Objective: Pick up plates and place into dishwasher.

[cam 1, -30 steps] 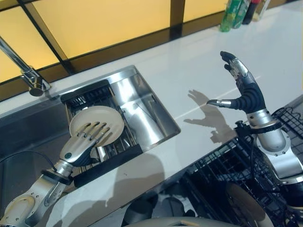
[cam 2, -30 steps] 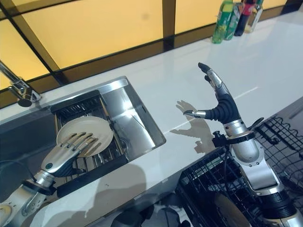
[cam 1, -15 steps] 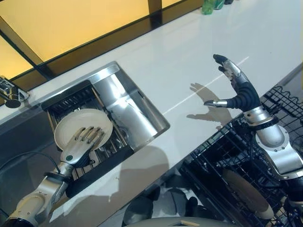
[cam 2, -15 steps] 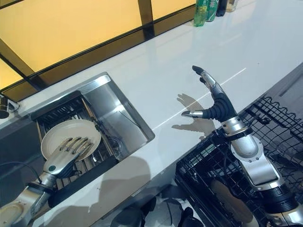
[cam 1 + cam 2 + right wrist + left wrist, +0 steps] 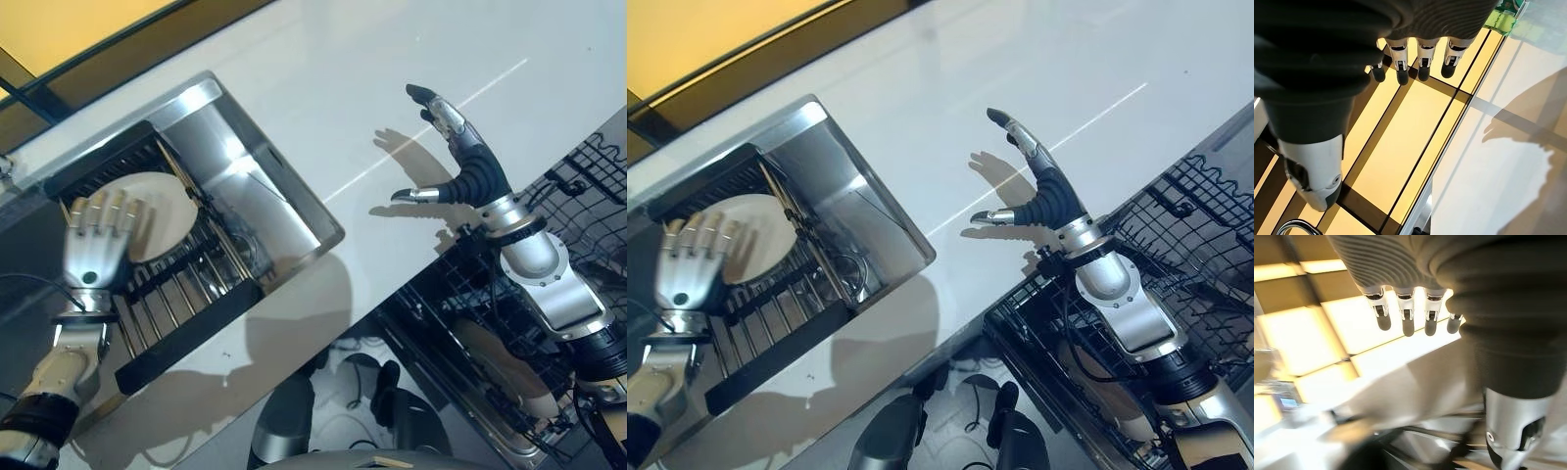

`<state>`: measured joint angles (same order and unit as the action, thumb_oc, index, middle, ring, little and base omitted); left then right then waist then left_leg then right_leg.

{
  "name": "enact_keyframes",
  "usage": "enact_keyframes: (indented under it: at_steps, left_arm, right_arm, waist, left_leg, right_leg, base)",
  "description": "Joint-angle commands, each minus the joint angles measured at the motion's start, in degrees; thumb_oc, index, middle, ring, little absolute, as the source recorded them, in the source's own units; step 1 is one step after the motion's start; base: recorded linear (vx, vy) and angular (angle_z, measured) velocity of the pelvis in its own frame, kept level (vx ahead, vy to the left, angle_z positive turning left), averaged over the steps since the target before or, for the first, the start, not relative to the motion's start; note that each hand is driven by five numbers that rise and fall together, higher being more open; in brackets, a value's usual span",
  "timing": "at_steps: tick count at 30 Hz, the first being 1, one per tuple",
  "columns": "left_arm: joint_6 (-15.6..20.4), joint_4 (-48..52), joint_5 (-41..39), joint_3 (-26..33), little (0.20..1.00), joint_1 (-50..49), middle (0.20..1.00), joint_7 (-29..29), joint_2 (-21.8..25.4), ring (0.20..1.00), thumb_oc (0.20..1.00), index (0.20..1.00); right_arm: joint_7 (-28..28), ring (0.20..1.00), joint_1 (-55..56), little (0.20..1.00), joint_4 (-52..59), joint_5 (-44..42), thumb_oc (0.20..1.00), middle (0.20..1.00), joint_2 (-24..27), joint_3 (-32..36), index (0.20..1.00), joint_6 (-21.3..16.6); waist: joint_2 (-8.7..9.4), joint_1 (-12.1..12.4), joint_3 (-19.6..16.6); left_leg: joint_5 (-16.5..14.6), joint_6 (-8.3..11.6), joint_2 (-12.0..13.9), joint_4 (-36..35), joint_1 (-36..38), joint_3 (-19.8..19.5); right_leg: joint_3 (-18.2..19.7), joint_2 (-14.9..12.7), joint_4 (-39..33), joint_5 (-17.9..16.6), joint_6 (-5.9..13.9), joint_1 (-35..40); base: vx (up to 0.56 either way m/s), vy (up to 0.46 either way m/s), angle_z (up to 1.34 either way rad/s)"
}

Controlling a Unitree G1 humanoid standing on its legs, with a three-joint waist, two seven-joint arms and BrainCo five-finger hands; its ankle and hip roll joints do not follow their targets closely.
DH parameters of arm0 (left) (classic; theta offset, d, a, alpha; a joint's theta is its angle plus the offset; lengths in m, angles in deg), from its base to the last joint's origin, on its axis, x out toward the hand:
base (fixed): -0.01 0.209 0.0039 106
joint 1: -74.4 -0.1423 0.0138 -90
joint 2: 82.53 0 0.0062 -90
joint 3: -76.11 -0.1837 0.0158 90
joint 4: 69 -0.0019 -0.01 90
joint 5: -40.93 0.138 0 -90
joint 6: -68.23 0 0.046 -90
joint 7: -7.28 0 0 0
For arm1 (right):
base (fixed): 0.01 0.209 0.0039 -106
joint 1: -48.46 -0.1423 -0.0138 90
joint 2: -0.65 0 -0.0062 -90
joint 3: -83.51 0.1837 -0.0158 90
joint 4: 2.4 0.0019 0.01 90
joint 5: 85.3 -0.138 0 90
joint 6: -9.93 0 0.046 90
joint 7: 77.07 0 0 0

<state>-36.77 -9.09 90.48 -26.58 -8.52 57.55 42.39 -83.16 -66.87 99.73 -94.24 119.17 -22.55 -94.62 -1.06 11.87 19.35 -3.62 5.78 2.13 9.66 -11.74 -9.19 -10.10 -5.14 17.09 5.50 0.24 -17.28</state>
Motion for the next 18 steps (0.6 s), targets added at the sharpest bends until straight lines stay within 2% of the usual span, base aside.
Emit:
enact_keyframes:
  at_steps: [1, 5, 7, 8, 9, 10, 18]
  left_arm:
    - [-2.21, -6.29, -3.59, -6.84, 1.0, 2.46, 1.0, 3.98, -5.3, 1.0, 1.0, 1.0]
    - [-3.33, -13.17, -5.64, -8.82, 1.0, 9.28, 1.0, 3.98, -7.54, 1.0, 1.0, 1.0]
    - [-3.33, -15.32, -6.78, -9.73, 0.702, 11.55, 0.702, 4.03, -8.39, 0.702, 0.702, 0.702]
    - [-3.21, -15.65, -6.89, -9.74, 0.62, 12.01, 0.62, 3.92, -8.54, 0.62, 0.62, 0.62]
    - [-2.82, -16.26, -7.28, -9.72, 0.369, 12.75, 0.369, 3.79, -8.83, 0.369, 0.369, 0.369]
    - [-2.53, -16.52, -7.81, -9.99, 0.2, 12.89, 0.2, 4.25, -8.95, 0.2, 0.2, 0.2]
    - [-1.02, -14.7, -7.39, -9.22, 0.2, 11.42, 0.2, 6.72, -9.82, 0.2, 0.2, 0.2]
  right_arm:
    - [-3.22, 1.0, -6.83, 1.0, 2.5, 2.04, 1.0, 1.0, -1.83, -0.34, 1.0, -3.57]
    - [-4.8, 1.0, -9.7, 1.0, 2.08, 3.11, 1.0, 1.0, -3.43, -2.31, 1.0, -4.19]
    - [-5.51, 1.0, -10.85, 1.0, 1.65, 3.74, 1.0, 1.0, -4.08, -3.1, 1.0, -4.38]
    - [-5.67, 1.0, -11.14, 1.0, 1.54, 3.7, 1.0, 1.0, -4.13, -3.22, 1.0, -4.4]
    - [-6.03, 1.0, -11.72, 1.0, 1.4, 3.84, 1.0, 1.0, -4.4, -3.49, 1.0, -4.36]
    - [-6.05, 1.0, -11.98, 1.0, 1.27, 3.89, 1.0, 1.0, -4.55, -3.57, 1.0, -4.44]
    - [-5.62, 1.0, -12.72, 1.0, 0.71, 3.82, 1.0, 1.0, -4.68, -3.36, 1.0, -4.9]
  waist:
    - [6.35, -0.2, 2.87]
    - [8.47, -0.75, 4.23]
    - [9.36, -1.03, 4.64]
    - [9.52, -1.03, 4.71]
    - [9.92, -1.14, 4.91]
    - [10.08, -1.23, 4.96]
    - [9.73, -1.11, 4.91]
  left_leg:
    - [3.35, -2.3, -1.09, 1.8, -8.61, -0.09]
    - [3.34, -2.5, -0.33, 2.01, -10.22, 0.43]
    - [3.19, -2.64, -0.05, 1.94, -10.58, 0.69]
    - [3.14, -2.68, 0.01, 1.94, -10.67, 0.78]
    - [3.02, -2.81, 0.1, 1.92, -10.8, 0.95]
    - [2.99, -2.91, 0.12, 1.8, -10.81, 1.03]
    - [2.85, -3.35, -0.19, 0.48, -10.03, 1.37]
  right_leg:
    - [0.09, -1.76, -3.6, 1.24, 3.54, 4.93]
    - [0.45, -0.98, -3.31, 0.66, 3.6, 3.21]
    - [0.7, -0.72, -3.36, 0.39, 3.67, 2.63]
    - [0.75, -0.68, -3.37, 0.33, 3.68, 2.47]
    - [0.86, -0.59, -3.47, 0.18, 3.67, 2.26]
    - [1.01, -0.51, -3.55, 0.05, 3.65, 2.1]
    - [1.04, -0.69, -3.98, -0.07, 3.42, 1.82]
  base:
    - [-0.14, -0.084, -0.03]
    - [-0.11, -0.075, -0.01]
    - [-0.06, -0.049, -0.04]
    - [-0.05, -0.035, -0.03]
    - [-0.05, -0.021, -0.05]
    - [-0.05, -0.013, -0.05]
    - [-0.02, 0.014, -0.09]
